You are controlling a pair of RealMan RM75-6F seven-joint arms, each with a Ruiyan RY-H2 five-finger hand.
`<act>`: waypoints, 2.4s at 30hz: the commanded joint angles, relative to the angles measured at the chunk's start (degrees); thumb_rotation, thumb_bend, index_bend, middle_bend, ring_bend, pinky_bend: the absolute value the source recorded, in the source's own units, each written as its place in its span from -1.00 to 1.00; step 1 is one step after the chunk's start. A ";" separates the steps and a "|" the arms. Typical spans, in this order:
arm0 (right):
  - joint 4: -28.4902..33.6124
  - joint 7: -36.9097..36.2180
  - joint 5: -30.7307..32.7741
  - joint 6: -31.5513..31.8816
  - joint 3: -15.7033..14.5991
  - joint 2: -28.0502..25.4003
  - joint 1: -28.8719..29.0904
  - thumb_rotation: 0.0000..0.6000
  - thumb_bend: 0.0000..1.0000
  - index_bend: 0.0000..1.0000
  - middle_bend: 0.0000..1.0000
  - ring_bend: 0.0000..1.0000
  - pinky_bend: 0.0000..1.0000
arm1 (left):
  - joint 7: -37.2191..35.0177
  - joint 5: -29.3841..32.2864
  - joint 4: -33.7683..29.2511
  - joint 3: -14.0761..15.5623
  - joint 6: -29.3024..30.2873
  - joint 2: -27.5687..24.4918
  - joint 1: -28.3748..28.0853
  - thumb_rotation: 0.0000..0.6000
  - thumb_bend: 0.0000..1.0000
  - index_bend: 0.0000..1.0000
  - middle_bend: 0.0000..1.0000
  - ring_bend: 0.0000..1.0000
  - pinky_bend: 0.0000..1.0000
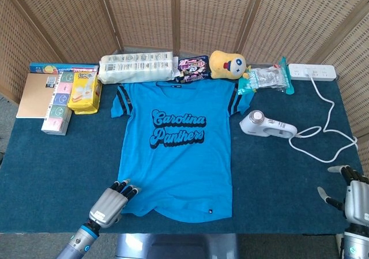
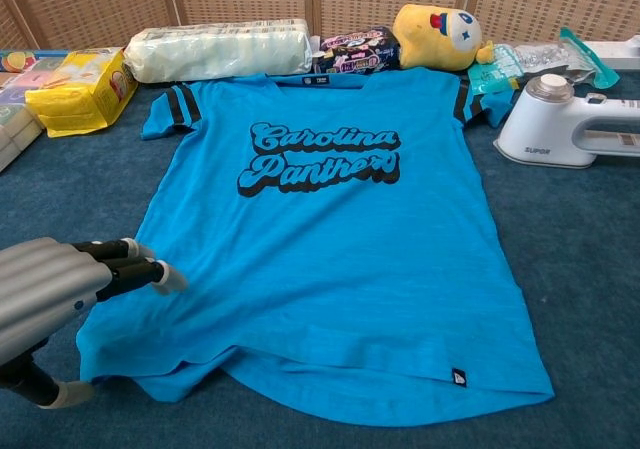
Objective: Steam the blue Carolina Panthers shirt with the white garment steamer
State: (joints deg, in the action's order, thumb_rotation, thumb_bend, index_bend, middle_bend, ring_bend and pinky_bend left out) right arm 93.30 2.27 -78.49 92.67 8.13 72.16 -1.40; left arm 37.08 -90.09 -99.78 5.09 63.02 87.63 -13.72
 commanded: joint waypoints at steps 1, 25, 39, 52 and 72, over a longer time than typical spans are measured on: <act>-0.09 -0.21 0.03 0.10 0.10 -0.07 -0.13 1.00 -0.57 -0.19 -0.22 -0.21 -0.23 | 0.30 0.40 0.79 -0.16 -0.19 1.07 -0.40 1.00 -0.69 -0.62 -0.47 -0.71 -0.51; -0.58 -0.43 0.46 0.30 0.81 0.11 -0.76 1.00 -0.57 -0.15 -0.22 -0.21 -0.23 | -0.39 3.84 6.05 -3.19 0.25 8.69 -3.83 1.00 -0.30 -0.38 -0.26 -0.40 -0.31; 0.70 0.86 0.20 -1.51 2.37 0.04 1.45 1.00 -0.57 -0.13 -0.22 -0.21 -0.23 | -0.72 4.32 6.91 -3.80 1.52 10.11 -5.15 1.00 0.21 -0.12 -0.07 -0.20 -0.07; 3.98 3.06 2.89 -13.87 7.01 -0.23 11.63 1.00 -0.59 -0.19 -0.22 -0.21 -0.18 | -3.40 1.51 6.73 -2.52 3.96 8.71 -5.37 1.00 0.28 -0.06 -0.01 -0.16 0.06; -8.45 13.03 12.02 -22.59 11.48 9.73 25.79 1.00 -0.61 -0.52 -0.42 -0.40 -0.38 | -2.87 3.77 7.08 -3.51 3.27 10.43 -6.71 1.00 0.21 -0.06 -0.01 -0.16 0.00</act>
State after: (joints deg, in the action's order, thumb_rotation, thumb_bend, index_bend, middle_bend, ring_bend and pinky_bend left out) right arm 86.26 14.42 -66.83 70.34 19.64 80.85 23.44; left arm 34.18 -86.35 -92.68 1.60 66.32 98.04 -20.40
